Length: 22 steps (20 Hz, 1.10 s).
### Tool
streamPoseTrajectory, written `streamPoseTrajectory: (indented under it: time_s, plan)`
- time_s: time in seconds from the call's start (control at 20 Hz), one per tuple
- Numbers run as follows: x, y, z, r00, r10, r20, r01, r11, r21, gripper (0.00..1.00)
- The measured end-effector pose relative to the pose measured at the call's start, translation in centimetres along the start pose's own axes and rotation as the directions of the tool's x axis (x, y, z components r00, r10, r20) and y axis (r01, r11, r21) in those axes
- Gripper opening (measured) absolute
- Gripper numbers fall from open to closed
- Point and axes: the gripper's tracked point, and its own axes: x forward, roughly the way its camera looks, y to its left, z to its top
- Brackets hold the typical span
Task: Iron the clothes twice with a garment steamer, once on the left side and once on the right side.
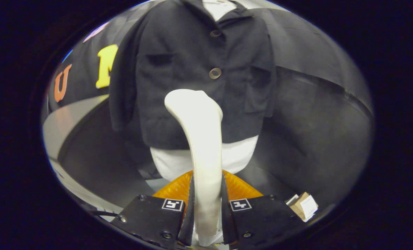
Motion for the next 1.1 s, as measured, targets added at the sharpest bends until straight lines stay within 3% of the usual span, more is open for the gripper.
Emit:
streamPoseTrajectory:
  time_s: [0.2,0.35,0.7,1.1]
  plan:
    - [-4.1,-5.8,9.6,0.983,-0.081,0.163,0.063,0.991,0.115,0.36]
    - [-6.3,-8.9,16.6,0.950,-0.098,0.296,0.053,0.986,0.155,0.35]
    - [-6.9,-11.9,31.2,0.843,-0.020,0.538,-0.094,0.978,0.184,0.35]
    - [-5.8,-13.4,40.2,0.731,0.080,0.678,-0.246,0.957,0.153,0.35]
